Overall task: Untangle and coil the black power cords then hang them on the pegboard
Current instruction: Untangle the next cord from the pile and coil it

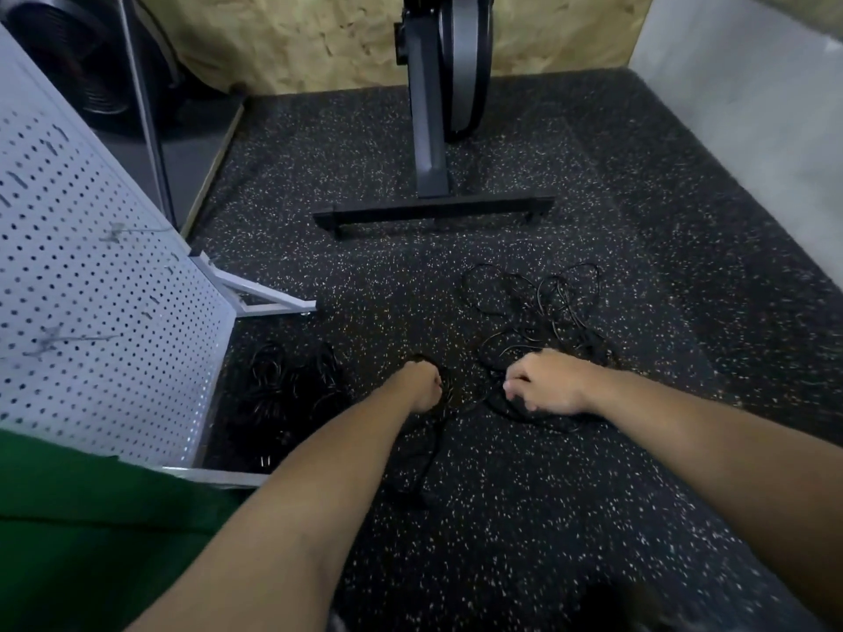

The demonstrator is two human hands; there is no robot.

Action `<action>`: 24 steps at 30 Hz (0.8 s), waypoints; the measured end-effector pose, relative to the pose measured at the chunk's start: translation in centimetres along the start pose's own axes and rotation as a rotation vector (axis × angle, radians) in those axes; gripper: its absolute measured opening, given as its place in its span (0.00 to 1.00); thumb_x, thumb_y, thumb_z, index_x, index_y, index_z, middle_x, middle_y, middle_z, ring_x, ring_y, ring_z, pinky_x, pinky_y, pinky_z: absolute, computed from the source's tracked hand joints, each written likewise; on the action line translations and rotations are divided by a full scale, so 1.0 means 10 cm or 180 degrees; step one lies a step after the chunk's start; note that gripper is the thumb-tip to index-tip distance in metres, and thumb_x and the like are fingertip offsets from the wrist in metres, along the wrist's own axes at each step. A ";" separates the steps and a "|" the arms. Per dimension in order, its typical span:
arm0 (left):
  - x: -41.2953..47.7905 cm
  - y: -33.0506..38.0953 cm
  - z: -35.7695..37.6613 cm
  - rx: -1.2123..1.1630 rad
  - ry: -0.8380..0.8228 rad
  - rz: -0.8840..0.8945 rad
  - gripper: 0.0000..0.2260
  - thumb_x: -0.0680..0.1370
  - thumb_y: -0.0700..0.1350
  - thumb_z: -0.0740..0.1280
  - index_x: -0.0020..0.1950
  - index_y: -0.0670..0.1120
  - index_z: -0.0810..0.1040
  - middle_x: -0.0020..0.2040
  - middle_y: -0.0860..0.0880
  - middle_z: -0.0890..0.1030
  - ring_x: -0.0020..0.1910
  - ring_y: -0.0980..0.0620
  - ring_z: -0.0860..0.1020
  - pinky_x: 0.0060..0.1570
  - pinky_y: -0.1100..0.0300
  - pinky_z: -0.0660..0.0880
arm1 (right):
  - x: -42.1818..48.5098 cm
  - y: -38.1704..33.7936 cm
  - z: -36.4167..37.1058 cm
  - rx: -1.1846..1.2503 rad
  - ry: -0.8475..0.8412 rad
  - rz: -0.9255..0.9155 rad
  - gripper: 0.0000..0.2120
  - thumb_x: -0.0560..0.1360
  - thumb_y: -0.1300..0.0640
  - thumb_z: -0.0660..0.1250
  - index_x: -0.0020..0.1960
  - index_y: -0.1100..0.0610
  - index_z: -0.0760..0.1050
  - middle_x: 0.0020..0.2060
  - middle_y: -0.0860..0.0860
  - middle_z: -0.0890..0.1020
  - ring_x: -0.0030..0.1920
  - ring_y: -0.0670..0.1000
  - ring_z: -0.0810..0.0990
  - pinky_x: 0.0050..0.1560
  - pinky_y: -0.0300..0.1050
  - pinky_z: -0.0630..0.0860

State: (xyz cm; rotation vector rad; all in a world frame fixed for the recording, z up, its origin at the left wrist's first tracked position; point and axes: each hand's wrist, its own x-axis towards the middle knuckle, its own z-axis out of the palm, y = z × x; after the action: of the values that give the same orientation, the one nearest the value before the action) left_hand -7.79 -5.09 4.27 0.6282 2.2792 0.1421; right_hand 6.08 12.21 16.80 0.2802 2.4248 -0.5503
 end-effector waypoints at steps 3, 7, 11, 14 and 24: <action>0.36 0.02 0.26 -0.0464 0.0203 -0.0123 0.18 0.86 0.49 0.61 0.75 0.45 0.74 0.72 0.43 0.76 0.67 0.41 0.77 0.64 0.49 0.75 | 0.15 0.04 0.15 -0.0659 -0.0281 0.0069 0.14 0.87 0.50 0.59 0.63 0.53 0.80 0.56 0.54 0.79 0.54 0.57 0.80 0.57 0.52 0.79; 0.72 0.09 0.59 -0.0796 0.0282 -0.0319 0.24 0.85 0.49 0.66 0.79 0.46 0.65 0.76 0.43 0.70 0.71 0.41 0.73 0.67 0.48 0.73 | 0.32 0.25 0.30 -0.0755 -0.0436 0.0098 0.15 0.87 0.50 0.58 0.64 0.54 0.79 0.58 0.56 0.79 0.53 0.57 0.80 0.53 0.50 0.77; 0.79 0.08 0.73 -0.0880 0.0676 -0.0452 0.19 0.83 0.45 0.70 0.71 0.48 0.68 0.67 0.42 0.74 0.58 0.42 0.78 0.56 0.48 0.78 | 0.35 0.40 0.35 -0.0749 -0.0502 0.0152 0.14 0.87 0.50 0.58 0.63 0.55 0.79 0.53 0.54 0.78 0.50 0.56 0.79 0.50 0.47 0.74; 0.72 0.08 0.66 -0.0862 0.0599 -0.0309 0.19 0.82 0.47 0.71 0.71 0.48 0.71 0.65 0.43 0.73 0.53 0.46 0.77 0.53 0.52 0.77 | 0.34 0.39 0.34 -0.0807 -0.0444 0.0184 0.13 0.86 0.50 0.59 0.61 0.55 0.80 0.51 0.52 0.78 0.49 0.54 0.80 0.50 0.48 0.76; -0.53 0.33 -0.64 -0.0007 0.0392 0.0968 0.11 0.79 0.48 0.72 0.57 0.49 0.73 0.57 0.46 0.80 0.52 0.47 0.78 0.47 0.55 0.72 | -0.05 -0.12 -0.04 -0.0740 0.0232 -0.0041 0.16 0.85 0.48 0.62 0.69 0.53 0.76 0.62 0.56 0.79 0.59 0.58 0.80 0.60 0.52 0.78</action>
State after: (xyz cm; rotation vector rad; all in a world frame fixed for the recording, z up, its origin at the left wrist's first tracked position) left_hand -7.74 -4.18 13.16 0.9867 2.2862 0.3381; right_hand 5.85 11.30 17.82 0.1889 2.5337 -0.2633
